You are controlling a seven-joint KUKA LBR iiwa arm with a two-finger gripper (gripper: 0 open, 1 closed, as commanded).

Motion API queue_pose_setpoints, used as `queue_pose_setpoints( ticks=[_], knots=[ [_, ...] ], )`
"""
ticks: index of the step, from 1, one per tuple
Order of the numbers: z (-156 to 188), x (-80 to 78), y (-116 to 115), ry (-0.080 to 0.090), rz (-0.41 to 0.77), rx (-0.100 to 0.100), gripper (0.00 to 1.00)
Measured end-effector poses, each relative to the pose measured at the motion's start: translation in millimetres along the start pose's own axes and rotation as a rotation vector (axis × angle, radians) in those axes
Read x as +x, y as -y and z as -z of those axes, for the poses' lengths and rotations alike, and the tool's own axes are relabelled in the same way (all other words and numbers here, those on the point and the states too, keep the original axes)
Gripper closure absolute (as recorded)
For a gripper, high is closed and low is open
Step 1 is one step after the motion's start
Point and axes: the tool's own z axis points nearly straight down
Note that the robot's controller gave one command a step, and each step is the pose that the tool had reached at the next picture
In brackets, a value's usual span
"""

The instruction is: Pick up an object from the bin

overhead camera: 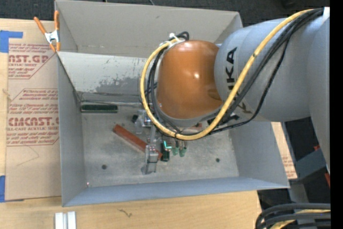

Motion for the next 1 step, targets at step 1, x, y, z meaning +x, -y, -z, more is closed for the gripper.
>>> queue_pose_setpoints(
  ticks=[1],
  knots=[
    [-131.9,-46.2,23.2,0.003,-0.241,0.000,0.00]
  ],
)
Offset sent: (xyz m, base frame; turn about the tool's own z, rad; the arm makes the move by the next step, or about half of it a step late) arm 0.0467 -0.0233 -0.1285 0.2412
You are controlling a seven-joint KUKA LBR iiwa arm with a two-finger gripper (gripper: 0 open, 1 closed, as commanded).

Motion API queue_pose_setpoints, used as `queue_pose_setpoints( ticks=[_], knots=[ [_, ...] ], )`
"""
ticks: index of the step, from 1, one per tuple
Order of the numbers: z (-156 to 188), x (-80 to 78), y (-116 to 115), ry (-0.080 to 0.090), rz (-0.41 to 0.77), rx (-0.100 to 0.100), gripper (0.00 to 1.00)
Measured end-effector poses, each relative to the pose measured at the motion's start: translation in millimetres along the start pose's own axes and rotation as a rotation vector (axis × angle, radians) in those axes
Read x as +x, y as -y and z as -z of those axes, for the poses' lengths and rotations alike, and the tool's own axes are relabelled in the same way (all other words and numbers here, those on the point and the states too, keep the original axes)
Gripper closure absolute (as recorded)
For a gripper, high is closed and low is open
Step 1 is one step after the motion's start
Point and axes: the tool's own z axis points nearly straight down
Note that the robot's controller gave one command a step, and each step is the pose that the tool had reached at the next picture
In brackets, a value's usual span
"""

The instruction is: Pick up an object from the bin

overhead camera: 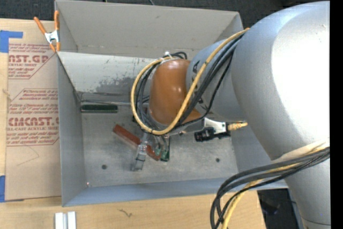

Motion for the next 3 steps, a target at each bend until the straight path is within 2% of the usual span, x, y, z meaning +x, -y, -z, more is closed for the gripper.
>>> queue_pose_setpoints(
  ticks=[1,2,3],
  knots=[
    [34.3,18.5,-8.0,0.004,-0.074,-0.004,0.00],
    [48.4,20.6,-2.9,0.005,-0.314,-0.003,0.00],
    [0.9,14.2,2.2,0.001,-0.418,0.000,0.00]
  ],
)
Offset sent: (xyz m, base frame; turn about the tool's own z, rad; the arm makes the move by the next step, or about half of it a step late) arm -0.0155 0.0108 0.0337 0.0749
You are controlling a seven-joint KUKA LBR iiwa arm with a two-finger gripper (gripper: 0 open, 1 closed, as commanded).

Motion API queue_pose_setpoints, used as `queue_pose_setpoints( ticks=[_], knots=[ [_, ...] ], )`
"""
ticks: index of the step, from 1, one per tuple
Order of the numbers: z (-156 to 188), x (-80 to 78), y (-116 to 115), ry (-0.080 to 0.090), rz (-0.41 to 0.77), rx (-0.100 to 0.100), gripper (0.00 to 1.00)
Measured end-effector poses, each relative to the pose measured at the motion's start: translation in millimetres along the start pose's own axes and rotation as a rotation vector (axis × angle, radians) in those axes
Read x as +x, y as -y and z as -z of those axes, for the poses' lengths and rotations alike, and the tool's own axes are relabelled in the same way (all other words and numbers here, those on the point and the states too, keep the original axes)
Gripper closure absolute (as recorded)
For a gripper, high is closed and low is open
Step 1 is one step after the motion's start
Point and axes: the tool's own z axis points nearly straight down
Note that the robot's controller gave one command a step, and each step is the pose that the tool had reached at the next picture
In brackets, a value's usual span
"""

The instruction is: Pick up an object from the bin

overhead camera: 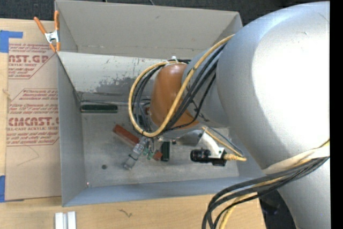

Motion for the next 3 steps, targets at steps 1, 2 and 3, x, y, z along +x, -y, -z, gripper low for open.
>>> queue_pose_setpoints(
  ticks=[1,2,3],
  knots=[
    [-0.6,0.6,0.0,0.002,0.001,-0.002,0.00],
    [0.6,0.5,-0.8,0.003,0.001,-0.005,1.00],
    [30.0,0.8,-1.1,0.003,0.002,-0.004,1.00]
  ],
)
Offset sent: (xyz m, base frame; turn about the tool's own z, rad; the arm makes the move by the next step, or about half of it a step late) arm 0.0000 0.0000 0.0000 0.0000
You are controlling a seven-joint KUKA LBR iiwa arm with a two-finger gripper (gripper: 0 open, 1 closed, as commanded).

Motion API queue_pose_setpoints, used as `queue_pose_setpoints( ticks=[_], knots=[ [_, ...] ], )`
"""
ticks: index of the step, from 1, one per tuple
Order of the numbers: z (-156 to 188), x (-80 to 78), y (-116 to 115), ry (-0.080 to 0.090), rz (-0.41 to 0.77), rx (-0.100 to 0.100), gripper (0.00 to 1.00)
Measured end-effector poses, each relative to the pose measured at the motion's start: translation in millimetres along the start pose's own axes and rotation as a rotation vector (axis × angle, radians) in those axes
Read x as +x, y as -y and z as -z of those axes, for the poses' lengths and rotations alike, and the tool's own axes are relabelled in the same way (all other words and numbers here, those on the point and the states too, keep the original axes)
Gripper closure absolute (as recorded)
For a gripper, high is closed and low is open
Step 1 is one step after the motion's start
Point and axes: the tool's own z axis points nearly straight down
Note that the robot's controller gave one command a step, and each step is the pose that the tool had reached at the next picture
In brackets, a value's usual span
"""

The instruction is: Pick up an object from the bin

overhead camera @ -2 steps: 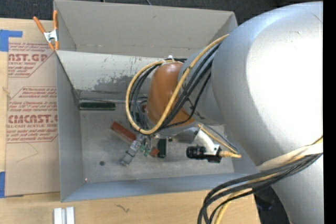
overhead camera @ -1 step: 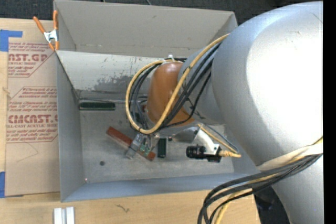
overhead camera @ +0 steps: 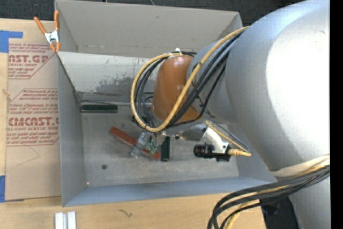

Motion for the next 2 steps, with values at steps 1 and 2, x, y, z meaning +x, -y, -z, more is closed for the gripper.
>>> queue_pose_setpoints(
  ticks=[1,2],
  knots=[
    [5.1,0.5,0.2,-0.001,0.000,0.001,1.00],
    [74.4,-0.2,-1.1,0.004,0.001,-0.004,1.00]
  ],
)
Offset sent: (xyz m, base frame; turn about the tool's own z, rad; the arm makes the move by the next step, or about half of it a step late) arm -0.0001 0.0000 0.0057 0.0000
